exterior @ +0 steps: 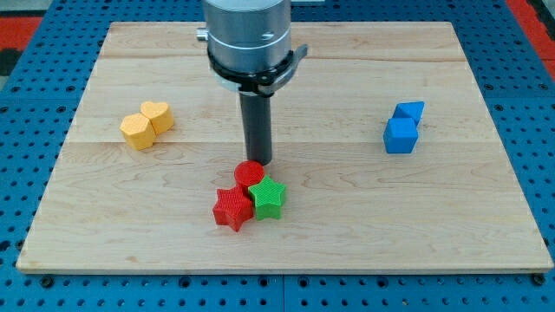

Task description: Move green circle into red circle

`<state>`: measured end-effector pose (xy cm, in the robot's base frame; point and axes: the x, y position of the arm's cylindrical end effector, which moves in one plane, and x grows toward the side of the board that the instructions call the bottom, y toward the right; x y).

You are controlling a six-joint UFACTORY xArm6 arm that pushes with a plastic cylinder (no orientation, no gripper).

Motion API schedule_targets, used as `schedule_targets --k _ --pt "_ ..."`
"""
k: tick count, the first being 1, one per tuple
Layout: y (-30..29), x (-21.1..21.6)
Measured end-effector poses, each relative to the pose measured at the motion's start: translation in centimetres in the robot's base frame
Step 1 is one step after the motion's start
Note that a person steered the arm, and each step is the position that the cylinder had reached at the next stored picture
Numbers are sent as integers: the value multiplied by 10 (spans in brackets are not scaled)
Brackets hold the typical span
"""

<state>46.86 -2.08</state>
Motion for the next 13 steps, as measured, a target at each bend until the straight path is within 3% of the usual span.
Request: schedule_targets --k 2,4,6,7,11,13 --pt "57 -108" --pt "69 -217" --pt "14 -229" --pt "12 -262" --pt "-123 -208" --pt "-96 -160"
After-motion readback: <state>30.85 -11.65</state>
